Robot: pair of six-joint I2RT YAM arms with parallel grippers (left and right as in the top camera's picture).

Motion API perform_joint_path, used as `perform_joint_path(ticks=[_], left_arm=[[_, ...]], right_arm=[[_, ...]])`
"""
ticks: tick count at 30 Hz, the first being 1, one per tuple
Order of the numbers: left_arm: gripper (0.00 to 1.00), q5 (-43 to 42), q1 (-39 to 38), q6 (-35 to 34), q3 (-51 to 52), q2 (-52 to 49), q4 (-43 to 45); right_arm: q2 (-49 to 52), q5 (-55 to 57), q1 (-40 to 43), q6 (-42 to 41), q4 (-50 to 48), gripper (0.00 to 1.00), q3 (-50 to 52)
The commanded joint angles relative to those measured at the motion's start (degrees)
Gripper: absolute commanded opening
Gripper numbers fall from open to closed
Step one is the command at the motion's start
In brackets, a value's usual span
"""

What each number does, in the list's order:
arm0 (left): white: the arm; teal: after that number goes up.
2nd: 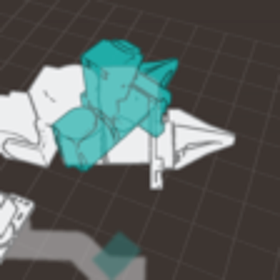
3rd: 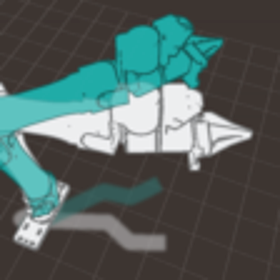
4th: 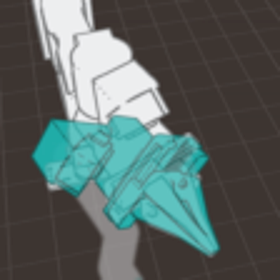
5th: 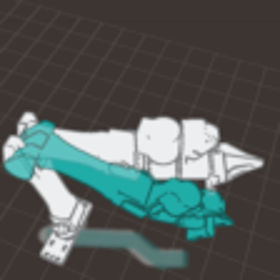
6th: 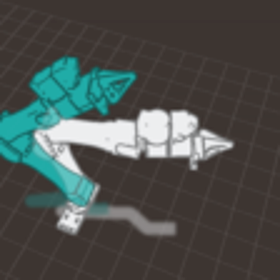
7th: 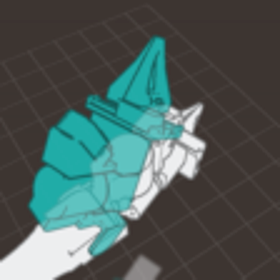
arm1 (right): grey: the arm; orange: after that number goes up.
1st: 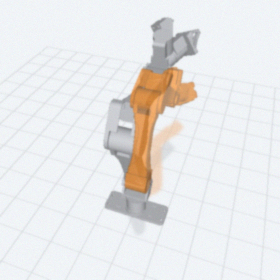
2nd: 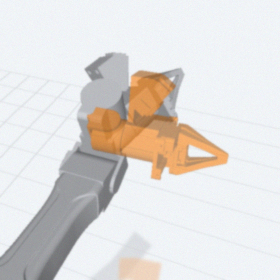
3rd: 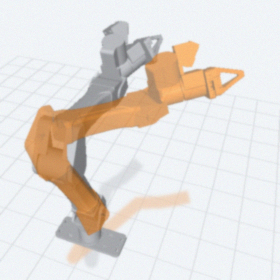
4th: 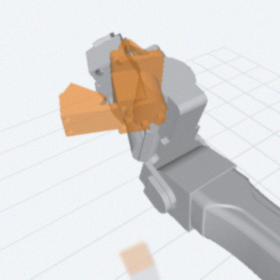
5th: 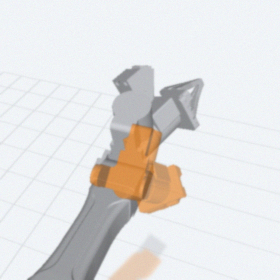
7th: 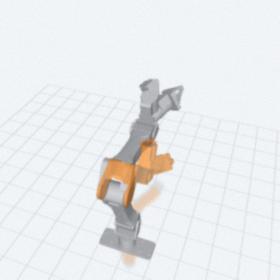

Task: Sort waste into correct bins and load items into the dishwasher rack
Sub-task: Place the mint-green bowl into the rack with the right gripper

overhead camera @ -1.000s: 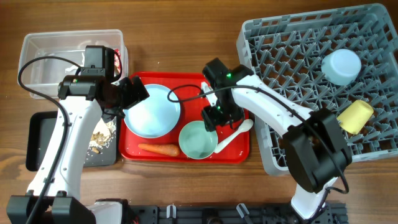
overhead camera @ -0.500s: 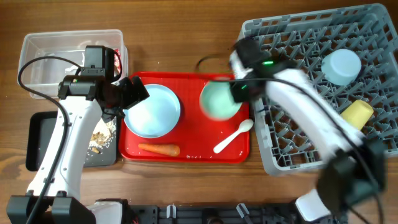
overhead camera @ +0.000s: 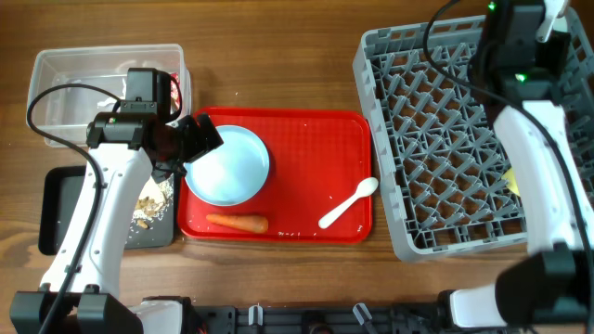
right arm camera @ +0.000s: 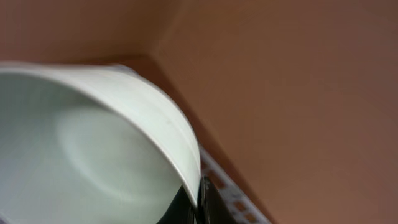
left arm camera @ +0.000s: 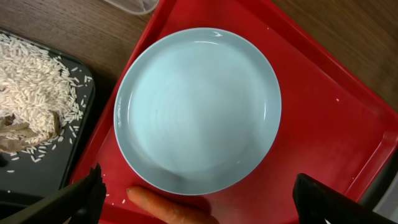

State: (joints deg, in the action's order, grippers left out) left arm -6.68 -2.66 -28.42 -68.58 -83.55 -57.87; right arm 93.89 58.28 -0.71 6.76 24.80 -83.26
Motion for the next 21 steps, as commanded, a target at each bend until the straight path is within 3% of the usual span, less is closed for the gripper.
perform_joint_path(ticks=[1,8,13,16,19,21], left_arm=[[0.98,0.1,0.3,-0.4,0.0,1.1,0.0],[0.98,0.1,0.3,-0.4,0.0,1.1,0.0],[0.98,0.1,0.3,-0.6,0.0,1.1,0.0],[0.98,0.1,0.3,-0.6,0.0,1.1,0.0],[0.98,0.1,0.3,-0.6,0.0,1.1,0.0],[0.98,0.1,0.3,-0.5,0.0,1.1,0.0]], right_arm=[[8.0,13.0,-0.2,3.8,-4.7,0.04,0.1],[19.9,13.3,-0.2,7.4,-10.2,0.04,0.1],[21.0,8.9,-3.0,6.7,-9.5,0.04,0.1],[21.0,1.6,-6.1,6.3,-4.9,0.08,0.1],[21.0,-0.6,-8.7,-1.9,2.3,0.10,0.1],[21.0,-1.7,-9.6,-5.6,6.5,0.22,0.1]])
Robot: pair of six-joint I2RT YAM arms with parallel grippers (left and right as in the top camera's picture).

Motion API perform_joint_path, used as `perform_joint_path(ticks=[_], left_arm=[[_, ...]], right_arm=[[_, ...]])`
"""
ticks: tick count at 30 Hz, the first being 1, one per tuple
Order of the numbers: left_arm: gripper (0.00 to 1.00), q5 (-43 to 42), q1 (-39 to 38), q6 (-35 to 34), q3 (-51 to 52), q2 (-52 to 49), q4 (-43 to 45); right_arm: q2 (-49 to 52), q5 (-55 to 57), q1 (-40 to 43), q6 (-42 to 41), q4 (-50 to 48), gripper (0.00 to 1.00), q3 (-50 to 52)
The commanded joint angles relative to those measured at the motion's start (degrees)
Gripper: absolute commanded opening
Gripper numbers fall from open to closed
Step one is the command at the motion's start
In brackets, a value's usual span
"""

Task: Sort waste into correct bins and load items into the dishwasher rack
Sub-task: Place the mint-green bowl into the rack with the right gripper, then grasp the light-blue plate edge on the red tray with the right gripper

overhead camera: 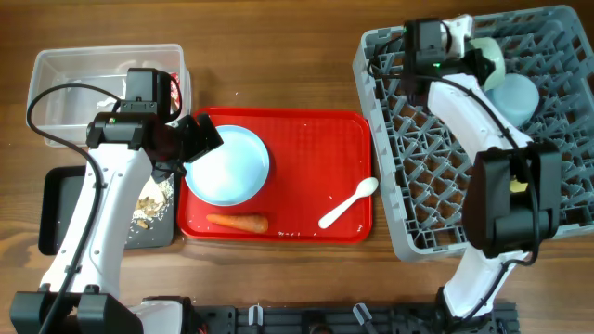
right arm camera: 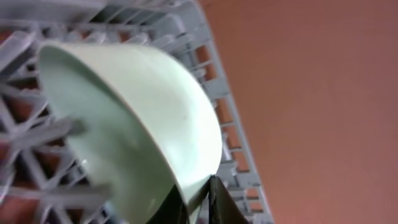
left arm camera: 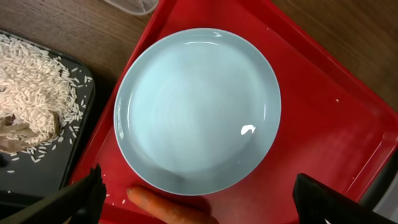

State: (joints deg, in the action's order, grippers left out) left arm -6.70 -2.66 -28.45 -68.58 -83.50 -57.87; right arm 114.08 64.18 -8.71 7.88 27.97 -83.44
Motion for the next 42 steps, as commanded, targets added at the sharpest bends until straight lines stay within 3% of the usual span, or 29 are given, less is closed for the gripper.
perform_joint_path(ticks=[1,5,8,12,13,18,21,26,29,35,39,42], left_arm=[[0.98,0.2,0.3,-0.5,0.0,1.1,0.0],[0.98,0.2,0.3,-0.5,0.0,1.1,0.0],[0.98,0.2,0.3,-0.5,0.0,1.1,0.0],[0.98,0.2,0.3,-0.5,0.0,1.1,-0.8],[0.98,0.2,0.3,-0.5,0.0,1.1,-1.2],[0.99,1.3,0.3,-0.5,0.0,1.1,-4.0],[1.00,4.6,0.9,-1.1,0.0,1.1,-6.1],[1.00,7.0,8.0,-2.6,0.0,1.3,-10.3],[1.00,6.3,11.3,-3.6,0.0,1.3,-11.2],[1.00,6.3,11.7,-3.5,0.0,1.3,-11.3],[1.00,6.3,11.7,-3.6,0.0,1.3,-11.2],[1.00,6.3,11.7,-3.6,0.0,1.3,-11.1]], right_arm=[[0.8,-8.5,-2.1,-7.5,5.2,0.30,0.3],[0.1,-9.4,-3.3,-11.1,10.4,0.47,0.3],[-3.2,-12.9,-4.0,-11.1,12.3,0.49,0.3],[-11.9,-26.3,-5.0,-10.7,12.5,0.70,0.3],[-14.3,-31.5,-5.2,-10.7,12.6,0.71,0.3],[-21.5,-70.6,-7.1,-11.9,12.6,0.71,0.3],[-20.6,-78.7,-9.9,-15.8,13.0,0.70,0.3],[-15.5,-79.2,-20.0,-19.7,12.9,0.70,0.3],[-8.7,-79.1,-25.9,-27.0,12.4,0.70,0.3],[4.1,-76.5,-32.7,-36.3,6.1,0.69,0.3],[8.2,-73.0,-33.7,-38.8,3.0,0.54,0.3],[8.5,-68.9,-33.6,-41.2,3.1,0.32,0.3]])
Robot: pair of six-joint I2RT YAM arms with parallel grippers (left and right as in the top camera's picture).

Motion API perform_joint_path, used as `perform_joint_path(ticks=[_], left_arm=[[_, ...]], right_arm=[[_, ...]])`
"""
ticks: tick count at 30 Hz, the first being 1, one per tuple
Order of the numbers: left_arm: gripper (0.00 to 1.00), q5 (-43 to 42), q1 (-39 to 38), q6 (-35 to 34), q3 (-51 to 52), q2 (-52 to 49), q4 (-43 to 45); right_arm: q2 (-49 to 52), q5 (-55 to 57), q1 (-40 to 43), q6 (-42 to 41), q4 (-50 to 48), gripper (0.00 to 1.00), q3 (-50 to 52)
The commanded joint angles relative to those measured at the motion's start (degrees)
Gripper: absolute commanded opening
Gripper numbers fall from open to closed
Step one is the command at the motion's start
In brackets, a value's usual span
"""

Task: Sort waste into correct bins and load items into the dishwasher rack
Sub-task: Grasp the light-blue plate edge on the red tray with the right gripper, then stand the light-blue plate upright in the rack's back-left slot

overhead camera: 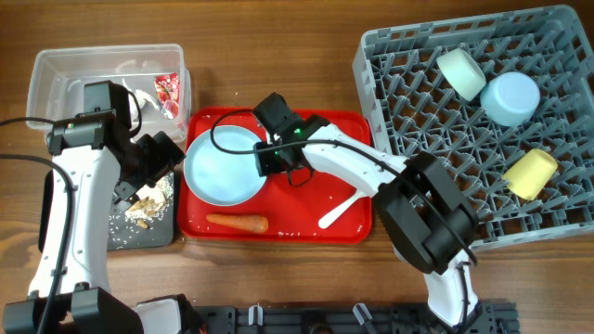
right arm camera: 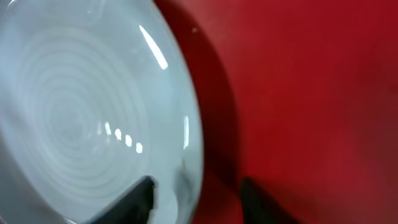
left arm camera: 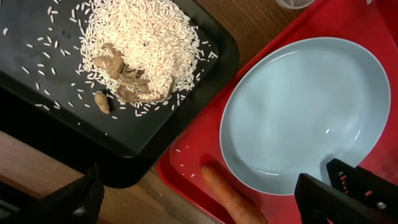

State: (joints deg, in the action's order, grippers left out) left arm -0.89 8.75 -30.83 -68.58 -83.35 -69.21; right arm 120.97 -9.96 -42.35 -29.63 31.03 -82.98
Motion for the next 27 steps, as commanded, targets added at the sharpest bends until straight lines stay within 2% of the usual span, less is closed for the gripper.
perform_joint_path(ticks=[1,2,3,8,13,15,16,20,22,24,27], left_arm=[[1.00,0.5,0.3,-1.2,0.0,1.2,0.2],[1.00,0.5,0.3,-1.2,0.0,1.2,0.2],[1.00,0.5,0.3,-1.2,0.0,1.2,0.2],[1.00,0.5,0.3,-1.2,0.0,1.2,0.5],[1.00,0.3,0.3,-1.2,0.0,1.2,0.9],[1.00,0.3,0.3,-1.2,0.0,1.2,0.9],[1.00,0.3,0.3,-1.2,0.0,1.2,0.9],[1.00,0.3,0.3,-1.2,0.0,1.2,0.9],[1.00,0.3,0.3,-1.2,0.0,1.2,1.1],[1.00,0.3,0.3,-1.2,0.0,1.2,1.3],[1.00,0.3,0.3,-1.2,0.0,1.2,1.3]], right_arm=[[1.6,6.0,0.1,-4.0,0.1,0.24,-0.2],[1.6,6.6,0.3,-4.0,0.1,0.10,-0.2],[1.3,6.7,1.0,-4.0,-0.1,0.04,-0.2],[-4.8,7.6,7.4,1.7,0.2,0.04,-0.3],[-17.9,12.3,14.6,11.5,3.1,0.04,-0.3],[-25.4,21.7,17.7,15.3,5.7,0.04,-0.3],[-31.1,33.6,20.5,18.7,6.3,0.04,-0.3],[-34.9,56.5,24.0,25.5,5.5,0.04,-0.3],[-34.4,75.4,26.5,26.5,5.5,0.04,0.1],[-33.3,78.2,28.6,26.6,5.7,0.05,0.1],[-31.1,76.4,30.1,26.5,6.1,0.04,0.2]])
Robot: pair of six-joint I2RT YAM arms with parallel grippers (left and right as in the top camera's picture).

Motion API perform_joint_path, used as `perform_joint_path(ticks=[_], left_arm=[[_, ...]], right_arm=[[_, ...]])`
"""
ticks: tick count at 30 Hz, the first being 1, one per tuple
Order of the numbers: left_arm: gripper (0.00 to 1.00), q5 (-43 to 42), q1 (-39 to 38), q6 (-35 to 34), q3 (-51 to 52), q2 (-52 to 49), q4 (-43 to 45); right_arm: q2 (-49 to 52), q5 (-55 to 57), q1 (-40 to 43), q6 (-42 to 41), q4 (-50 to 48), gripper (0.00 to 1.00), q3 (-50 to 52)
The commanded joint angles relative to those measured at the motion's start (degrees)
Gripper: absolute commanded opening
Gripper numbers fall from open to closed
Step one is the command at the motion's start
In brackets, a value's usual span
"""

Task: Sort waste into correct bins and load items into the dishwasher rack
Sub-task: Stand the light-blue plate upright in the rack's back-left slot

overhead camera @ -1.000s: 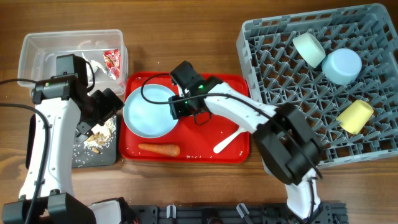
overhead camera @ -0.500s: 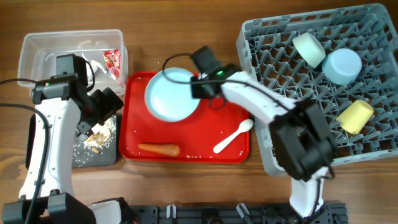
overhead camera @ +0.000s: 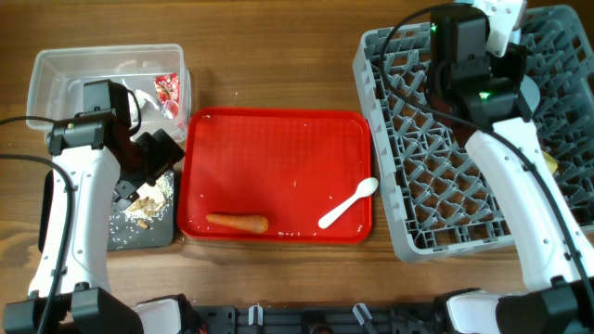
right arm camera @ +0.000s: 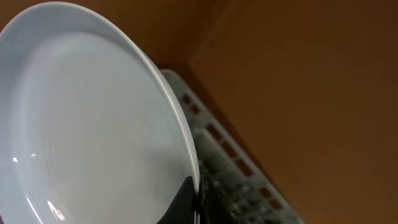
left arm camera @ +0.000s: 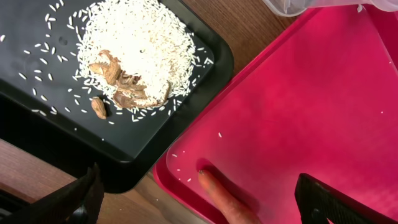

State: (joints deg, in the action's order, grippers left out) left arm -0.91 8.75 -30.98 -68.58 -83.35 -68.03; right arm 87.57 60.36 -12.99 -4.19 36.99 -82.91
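In the right wrist view a pale blue plate (right arm camera: 93, 124) fills the left side. My right gripper (right arm camera: 195, 200) is shut on its rim, with the grey dishwasher rack (right arm camera: 239, 171) just behind. In the overhead view the right arm (overhead camera: 469, 56) hangs over the rack's far side (overhead camera: 418, 148) and hides the plate. An orange carrot (overhead camera: 237, 223) and a white spoon (overhead camera: 348, 202) lie on the red tray (overhead camera: 278, 148). My left gripper (overhead camera: 153, 156) stands open over the tray's left edge, with the carrot's tip (left arm camera: 214, 191) between its fingers (left arm camera: 78, 198).
A black tray (left arm camera: 124, 140) holds rice and brown scraps (left arm camera: 121, 78) left of the red tray. A clear bin (overhead camera: 56, 79) with a red wrapper (overhead camera: 169, 88) stands at the back left. A sliver of a yellow cup (overhead camera: 551, 164) shows in the rack.
The blue plate has left the red tray. My right gripper, then at the plate's rim on the tray, now holds it shut over the rack. The left arm has not moved.
My right gripper held a pale green bowl above the rack's far corner, then down in the rack beside a blue bowl. Later the bowl lay in the rack and the gripper was at the plate on the tray. The left gripper moved from above the plate to the tray's left edge.
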Motion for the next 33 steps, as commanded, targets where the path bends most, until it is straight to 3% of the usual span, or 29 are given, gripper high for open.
perform_joint_path(ticks=[1,10,20,25,26,27,28,29,32,33], left_arm=[[1.00,0.3,0.3,-1.0,0.0,1.2,0.1],[1.00,0.3,0.3,-1.0,0.0,1.2,0.3],[1.00,0.3,0.3,-1.0,0.0,1.2,0.5],[1.00,0.3,0.3,-1.0,0.0,1.2,0.5],[1.00,0.3,0.3,-1.0,0.0,1.2,0.5],[1.00,0.3,0.3,-1.0,0.0,1.2,0.5],[1.00,0.3,0.3,-1.0,0.0,1.2,0.5],[1.00,0.3,0.3,-1.0,0.0,1.2,0.5],[1.00,0.3,0.3,-1.0,0.0,1.2,0.5],[1.00,0.3,0.3,-1.0,0.0,1.2,0.5]], right_arm=[[3.1,6.1,0.8,1.0,0.1,0.04,0.3],[11.9,2.9,1.2,-0.8,0.4,0.04,2.7],[12.5,-1.2,0.1,-6.4,4.4,0.04,2.8],[12.5,-14.4,-5.4,-6.5,8.5,0.08,2.8],[12.5,-16.8,-6.1,-6.5,9.1,0.13,2.8],[12.5,-19.7,-7.0,-6.5,10.3,0.40,2.8],[12.5,-21.1,-7.1,-6.5,10.8,0.59,2.8],[12.3,-22.3,-7.1,-6.5,11.6,0.70,2.8],[10.8,-25.1,-7.1,-6.5,13.9,0.86,2.7],[8.6,-28.0,-7.1,-6.3,14.7,1.00,2.6]])
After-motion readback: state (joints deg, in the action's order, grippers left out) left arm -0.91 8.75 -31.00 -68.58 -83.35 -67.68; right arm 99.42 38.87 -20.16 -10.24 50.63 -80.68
